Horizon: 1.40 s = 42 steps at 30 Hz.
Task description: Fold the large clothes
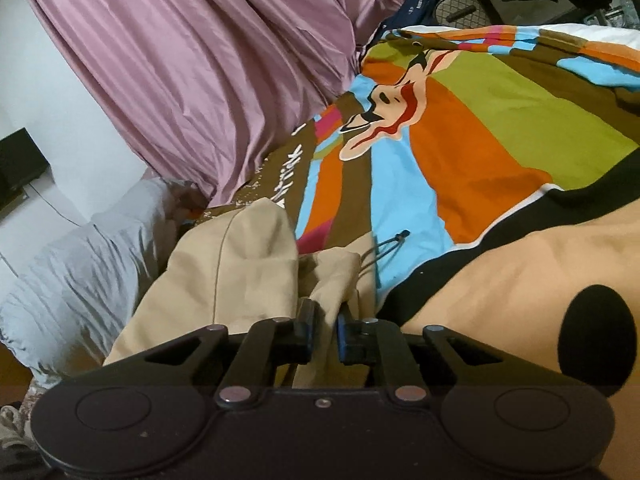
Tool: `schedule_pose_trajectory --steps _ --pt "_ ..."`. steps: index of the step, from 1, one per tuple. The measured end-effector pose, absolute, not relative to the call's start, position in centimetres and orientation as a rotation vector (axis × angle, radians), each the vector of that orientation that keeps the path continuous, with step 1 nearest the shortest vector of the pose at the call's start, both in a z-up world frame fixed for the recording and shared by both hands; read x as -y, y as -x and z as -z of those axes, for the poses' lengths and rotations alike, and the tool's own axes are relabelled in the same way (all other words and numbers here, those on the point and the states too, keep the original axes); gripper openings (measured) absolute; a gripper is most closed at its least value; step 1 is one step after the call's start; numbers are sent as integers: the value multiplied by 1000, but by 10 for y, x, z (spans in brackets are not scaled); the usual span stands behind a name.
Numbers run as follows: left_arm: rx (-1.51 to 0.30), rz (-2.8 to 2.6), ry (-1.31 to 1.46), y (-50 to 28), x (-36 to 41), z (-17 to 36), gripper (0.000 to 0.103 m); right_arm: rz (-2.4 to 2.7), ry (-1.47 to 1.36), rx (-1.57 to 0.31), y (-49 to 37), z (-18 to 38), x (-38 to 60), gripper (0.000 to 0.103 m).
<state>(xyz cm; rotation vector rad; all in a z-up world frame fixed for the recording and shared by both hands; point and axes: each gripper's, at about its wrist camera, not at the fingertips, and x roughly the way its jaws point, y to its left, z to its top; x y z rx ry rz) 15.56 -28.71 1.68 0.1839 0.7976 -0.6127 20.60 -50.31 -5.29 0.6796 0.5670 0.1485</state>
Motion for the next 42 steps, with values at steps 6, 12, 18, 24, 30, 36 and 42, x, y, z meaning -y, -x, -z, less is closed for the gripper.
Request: schedule_pose_trajectory --steps 6,12,18,24,30,36,42 --pt "-807 639 -69 -154 263 -38 92 -109 -653 -543 -196 43 503 48" --pt "-738 640 63 -147 211 -57 99 -77 -560 -514 -179 29 497 59" --pt "-710 357 194 -177 148 -53 101 -89 -507 -468 -158 10 482 59" --pt "-838 296 186 -225 137 -18 100 -164 -465 -535 -147 0 450 35" --pt "-938 358 116 -233 151 17 101 -77 -302 -714 -133 29 420 20" --pt "-997 399 296 -237 127 49 102 -48 -218 -688 -124 41 409 19" --pt "-926 465 286 -229 118 54 102 -41 -133 -516 -126 -15 410 44"
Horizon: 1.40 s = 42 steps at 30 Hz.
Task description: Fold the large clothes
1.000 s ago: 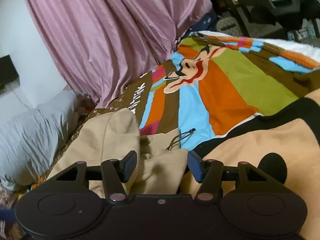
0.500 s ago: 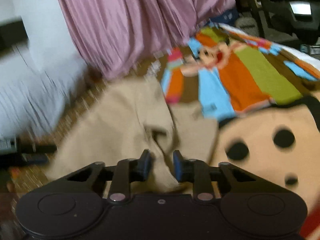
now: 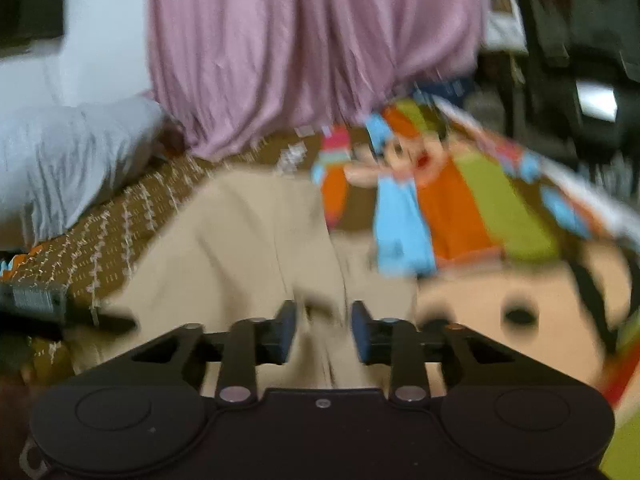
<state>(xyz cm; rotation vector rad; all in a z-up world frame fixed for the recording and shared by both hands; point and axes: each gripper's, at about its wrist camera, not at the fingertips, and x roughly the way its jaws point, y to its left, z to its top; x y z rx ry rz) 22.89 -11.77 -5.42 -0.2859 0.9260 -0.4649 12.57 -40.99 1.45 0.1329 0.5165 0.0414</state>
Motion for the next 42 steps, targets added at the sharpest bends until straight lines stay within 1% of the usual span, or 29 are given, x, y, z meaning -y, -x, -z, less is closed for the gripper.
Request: schedule_pose_trajectory --steps 4,6,8,10,11,12,15,17,21,24,27,28,30,34,36,38,41,42 --pt "-930 487 337 -231 113 62 102 -160 -34 -477 -185 -57 384 55" --pt "-942 491 362 -232 111 65 102 -233 24 -459 -230 -66 363 55" --pt "-952 490 375 -233 109 66 102 -278 93 -442 -271 -65 341 52" --pt "-953 491 375 -234 109 66 102 -316 173 -440 -308 -54 308 43" --pt "-951 490 375 -234 109 67 102 -331 222 -454 -322 -45 296 41" --pt "-951 489 371 -235 110 67 102 -334 260 -484 -333 -35 287 33" --pt "-963 496 350 -239 115 70 102 -304 377 -598 -357 10 270 30" --pt "-968 485 331 -240 121 73 102 -270 416 -604 -351 38 272 30" --pt "-947 471 282 -237 129 75 102 -213 277 -586 -346 69 290 29" --pt "-954 484 305 -236 124 73 102 -209 255 -593 -347 70 294 30" --pt "-927 506 356 -228 113 65 99 -199 234 -575 -340 49 299 32" --pt "-912 511 362 -225 110 60 99 -196 200 -562 -330 38 303 36" --pt "-878 507 355 -219 106 50 99 -204 153 -556 -300 17 313 41" --pt "-860 491 342 -208 104 42 99 -234 120 -604 -227 5 329 47" --pt "-910 441 301 -206 109 50 101 -214 86 -640 -190 15 337 47" --pt "-929 420 347 -204 107 59 101 -175 59 -667 -166 31 344 46" --pt "-936 386 351 -203 106 62 103 -153 -44 -639 -147 52 352 45" --pt "-929 375 334 -202 108 61 103 -149 -21 -636 -147 54 349 45"
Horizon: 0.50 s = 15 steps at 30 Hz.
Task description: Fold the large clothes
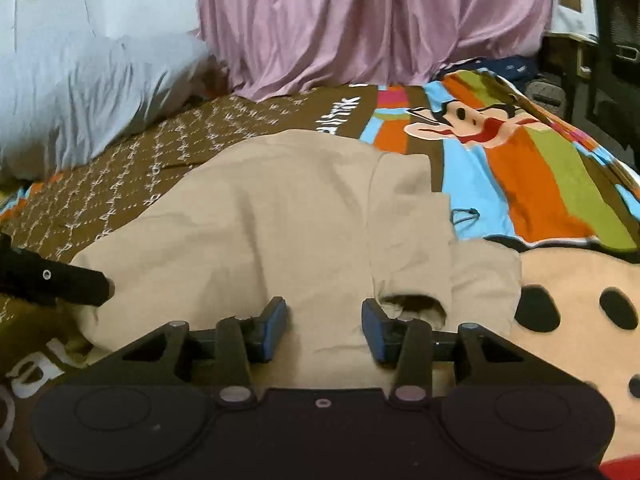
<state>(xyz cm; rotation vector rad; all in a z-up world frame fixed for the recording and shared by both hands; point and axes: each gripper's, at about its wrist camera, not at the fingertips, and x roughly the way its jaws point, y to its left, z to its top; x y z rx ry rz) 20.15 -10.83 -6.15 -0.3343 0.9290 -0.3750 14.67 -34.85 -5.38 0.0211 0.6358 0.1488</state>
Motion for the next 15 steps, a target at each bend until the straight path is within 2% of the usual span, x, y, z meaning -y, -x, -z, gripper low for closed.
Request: schedule_pose_trajectory --steps 6,8,10,12,15 --pt "-874 295 224 -181 125 38 102 -160 -42 -627 -146 52 352 47" --pt "-857 282 190 -174 129 31 102 -170 -72 -600 -139 47 356 57" --pt "-860 269 183 -171 131 26 103 -183 -84 -558 -130 40 361 79" --pt "-870 259 190 -171 131 24 103 -147 -59 -507 -124 32 363 86" --pt "-877 248 190 -169 131 22 103 -95 -64 -471 -118 23 373 89"
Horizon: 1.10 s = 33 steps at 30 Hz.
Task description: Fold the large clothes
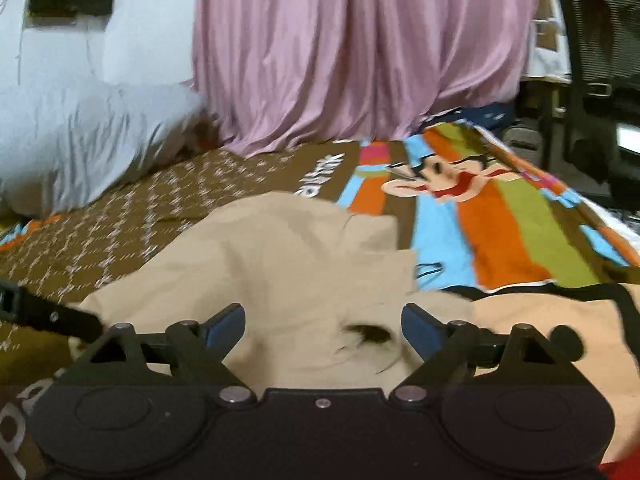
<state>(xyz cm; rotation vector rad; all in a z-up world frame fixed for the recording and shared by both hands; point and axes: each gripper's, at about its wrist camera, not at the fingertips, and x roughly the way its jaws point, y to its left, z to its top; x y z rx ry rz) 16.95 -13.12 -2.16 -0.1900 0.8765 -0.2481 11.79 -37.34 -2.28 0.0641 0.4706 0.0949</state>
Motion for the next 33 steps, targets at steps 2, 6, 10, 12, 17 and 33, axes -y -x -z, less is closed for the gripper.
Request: schedule_pose_trajectory --steps 2,6,10,12,17,33 --pt "-873 242 179 -168 131 20 103 -65 -111 -480 -118 22 383 92" --pt "-871 233 176 -168 132 19 103 -28 -218 -507 -121 22 404 98" --pt "-871 238 175 -169 131 20 103 -19 -276 -538 -123 25 412 101" --pt "-873 244 178 -170 129 24 103 -12 -281 -560 -125 28 412 101" --pt "-904 266 242 -176 119 35 103 -30 -308 -610 -130 36 411 86" --pt "-925 273 264 -180 120 43 103 -25 -212 -539 -131 29 402 35"
